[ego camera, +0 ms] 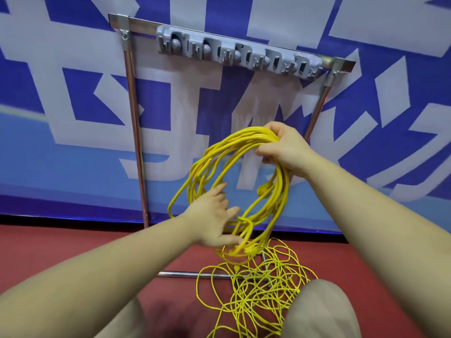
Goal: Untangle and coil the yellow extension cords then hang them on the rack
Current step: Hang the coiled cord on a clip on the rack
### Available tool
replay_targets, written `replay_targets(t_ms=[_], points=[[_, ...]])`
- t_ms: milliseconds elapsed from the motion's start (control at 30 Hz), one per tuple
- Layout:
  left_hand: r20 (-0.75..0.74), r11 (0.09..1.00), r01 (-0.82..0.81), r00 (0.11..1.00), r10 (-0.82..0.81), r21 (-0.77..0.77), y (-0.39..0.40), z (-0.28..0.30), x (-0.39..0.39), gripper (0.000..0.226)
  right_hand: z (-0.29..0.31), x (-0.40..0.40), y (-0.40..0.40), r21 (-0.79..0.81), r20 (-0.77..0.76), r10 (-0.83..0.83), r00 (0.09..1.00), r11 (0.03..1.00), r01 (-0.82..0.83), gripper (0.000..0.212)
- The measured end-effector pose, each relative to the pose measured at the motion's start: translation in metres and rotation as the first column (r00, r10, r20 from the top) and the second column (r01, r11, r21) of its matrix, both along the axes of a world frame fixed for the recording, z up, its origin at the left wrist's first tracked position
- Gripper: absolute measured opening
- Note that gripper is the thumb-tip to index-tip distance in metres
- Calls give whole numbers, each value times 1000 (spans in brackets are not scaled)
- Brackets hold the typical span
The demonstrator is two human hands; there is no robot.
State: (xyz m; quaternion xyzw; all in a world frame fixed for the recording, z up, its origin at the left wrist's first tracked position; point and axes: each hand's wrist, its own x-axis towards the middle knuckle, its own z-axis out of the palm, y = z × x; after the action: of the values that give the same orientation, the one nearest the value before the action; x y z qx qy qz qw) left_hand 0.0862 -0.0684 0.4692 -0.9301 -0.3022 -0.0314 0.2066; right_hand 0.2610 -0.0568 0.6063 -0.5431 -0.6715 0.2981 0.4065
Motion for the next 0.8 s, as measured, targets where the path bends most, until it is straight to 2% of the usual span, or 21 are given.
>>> replay_targets(t_ms=[67, 100, 167, 233, 300, 333, 400, 500, 600, 700, 733, 800], points=[[-336, 985, -171, 929, 157, -13, 0, -2, -5, 108, -6, -1, 0, -27, 58, 20, 998, 999, -19, 22], [-449, 968, -251, 865, 225, 3, 0, -3, -7, 109, -10, -2, 0, -37, 95, 26, 995, 999, -22, 20], [-562, 940, -330, 764, 317, 81, 1, -9, -13, 96, -17, -3, -1, -58, 181, 21, 983, 998, -11, 16], [-610, 913, -372, 688, 393, 168, 4, -18, -26, 72, -20, -1, -1, -82, 279, 22, 960, 997, 1, 11], [-626, 858, -456, 605, 493, 236, 7, -21, -40, 63, -23, 6, -1, -105, 348, 40, 937, 994, -4, 13], [-613, 837, -486, 590, 525, 249, 9, -22, -47, 62, -24, 10, 0, -118, 367, 52, 929, 993, -9, 15], [-576, 831, -500, 615, 539, 244, 11, -16, -60, 62, -27, 14, 0, -138, 389, 73, 918, 990, -21, 15], [-542, 885, -445, 714, 443, 136, 15, -5, -70, 61, -28, 14, 0, -121, 382, 76, 921, 992, -32, 10], [-389, 915, -403, 841, 375, 12, 12, 0, -69, 59, -23, 9, 4, -35, 250, 21, 968, 999, -13, 14], [-5, 977, -213, 977, 213, 20, 7, -8, -56, 58, -15, 2, 6, 8, 110, 8, 994, 1000, -9, 17], [151, 991, -134, 979, 134, -8, 7, -11, -52, 54, -14, 0, 8, 16, 82, 12, 997, 1000, -13, 18], [448, 999, 3, 894, 18, -46, 6, -15, -43, 45, -12, -4, 10, 33, 53, 12, 999, 999, -13, 19]])
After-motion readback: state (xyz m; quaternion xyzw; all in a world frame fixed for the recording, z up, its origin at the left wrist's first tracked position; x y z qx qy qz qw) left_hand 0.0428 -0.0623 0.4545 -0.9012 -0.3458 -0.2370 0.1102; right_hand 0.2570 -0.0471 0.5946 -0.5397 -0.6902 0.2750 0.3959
